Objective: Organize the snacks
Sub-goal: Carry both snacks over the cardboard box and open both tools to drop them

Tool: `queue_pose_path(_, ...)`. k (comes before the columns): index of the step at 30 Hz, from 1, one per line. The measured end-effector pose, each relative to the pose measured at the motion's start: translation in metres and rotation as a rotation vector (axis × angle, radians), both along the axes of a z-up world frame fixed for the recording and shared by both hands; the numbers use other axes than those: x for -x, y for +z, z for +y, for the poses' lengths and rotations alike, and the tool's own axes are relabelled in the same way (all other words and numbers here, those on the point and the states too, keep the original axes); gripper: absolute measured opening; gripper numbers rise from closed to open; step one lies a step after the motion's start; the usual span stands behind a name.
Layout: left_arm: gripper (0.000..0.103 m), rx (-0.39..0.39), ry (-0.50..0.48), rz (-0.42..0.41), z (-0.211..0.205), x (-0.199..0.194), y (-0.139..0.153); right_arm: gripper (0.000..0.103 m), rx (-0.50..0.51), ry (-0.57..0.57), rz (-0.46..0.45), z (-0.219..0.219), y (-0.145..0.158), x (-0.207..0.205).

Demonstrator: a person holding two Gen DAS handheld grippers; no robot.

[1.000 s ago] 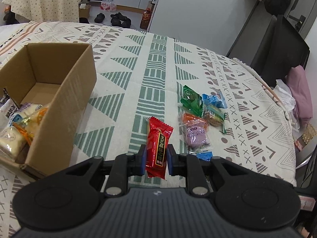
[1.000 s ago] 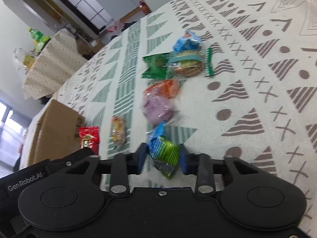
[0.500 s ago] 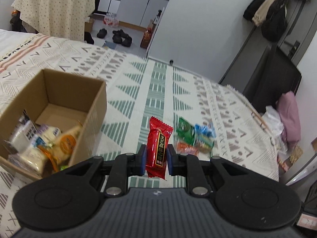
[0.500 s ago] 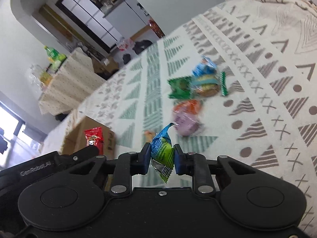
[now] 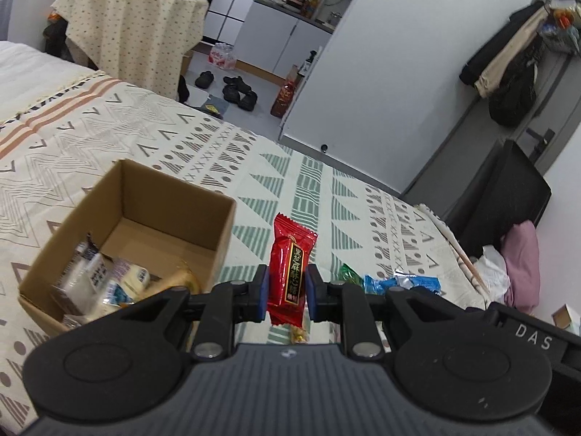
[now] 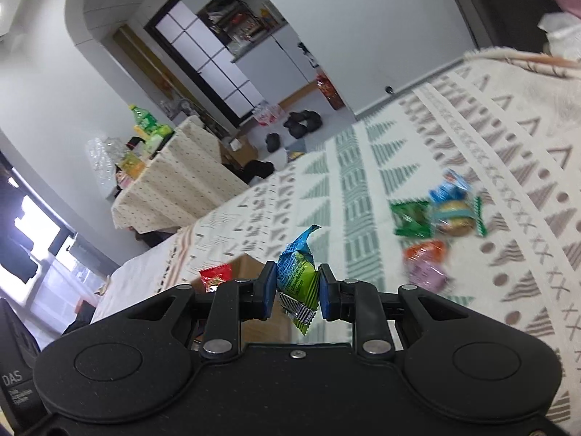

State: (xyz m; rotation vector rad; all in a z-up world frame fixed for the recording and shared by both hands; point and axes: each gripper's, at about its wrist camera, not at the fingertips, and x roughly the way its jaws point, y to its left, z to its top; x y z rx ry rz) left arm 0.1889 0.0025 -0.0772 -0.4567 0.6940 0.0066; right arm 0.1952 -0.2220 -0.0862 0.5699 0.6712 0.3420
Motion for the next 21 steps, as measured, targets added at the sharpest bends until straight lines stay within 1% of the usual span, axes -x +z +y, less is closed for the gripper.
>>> queue_pose_path(2, 0.020, 0.002, 0.017, 0.001, 0.009, 0.001, 0.002, 0.024, 0.004, 0.009, -0.010, 0.008, 0.005, -0.001)
queue_pose_path(5, 0.020, 0.039, 0.031, 0.001, 0.024, 0.003, 0.004, 0.024, 0.008, 0.020, -0.020, 0.020, 0.010, -0.002)
queue_pose_path(10, 0.020, 0.061, 0.066, -0.005, 0.043, 0.004, 0.007, 0.024, 0.012, 0.040, -0.023, 0.041, 0.012, -0.003)
queue_pose_path(21, 0.020, 0.073, 0.102, 0.011, 0.077, 0.002, 0.008, 0.024, 0.010, 0.065, -0.033, 0.080, 0.020, -0.010)
